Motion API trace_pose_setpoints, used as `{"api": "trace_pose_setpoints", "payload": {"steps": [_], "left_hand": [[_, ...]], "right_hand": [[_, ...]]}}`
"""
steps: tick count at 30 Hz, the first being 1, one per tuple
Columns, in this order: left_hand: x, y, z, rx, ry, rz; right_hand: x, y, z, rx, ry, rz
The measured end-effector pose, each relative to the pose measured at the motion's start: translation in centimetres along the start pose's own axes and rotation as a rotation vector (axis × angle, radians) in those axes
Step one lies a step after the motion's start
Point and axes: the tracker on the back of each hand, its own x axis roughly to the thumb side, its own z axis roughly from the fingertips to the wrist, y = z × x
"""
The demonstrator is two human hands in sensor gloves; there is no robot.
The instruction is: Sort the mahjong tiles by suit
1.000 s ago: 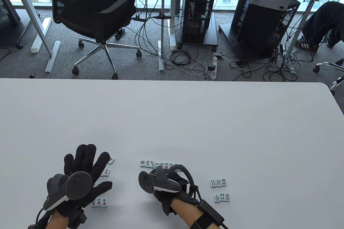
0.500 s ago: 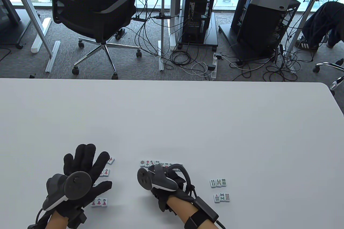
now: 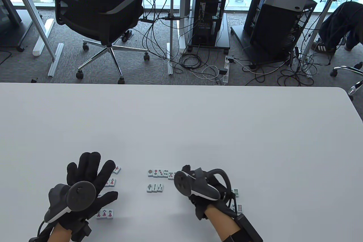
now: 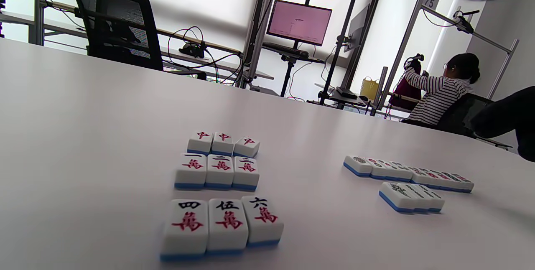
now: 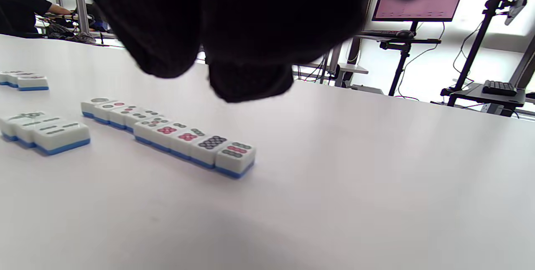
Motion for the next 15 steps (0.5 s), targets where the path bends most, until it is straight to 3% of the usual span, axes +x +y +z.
{"api": "trace_pose_setpoints", "payload": {"steps": [7,15], "left_hand": [[0.0,0.1,0.1,0.004,0.000,0.003],[0.0,-0.1,0.0,-0.011,0.006,-0.012]], "right_hand": [[-7.0,2.8,2.7,0.181,0.102,0.087],[-7.9,4.6,3.6,0.251,0.107,0.133]]}}
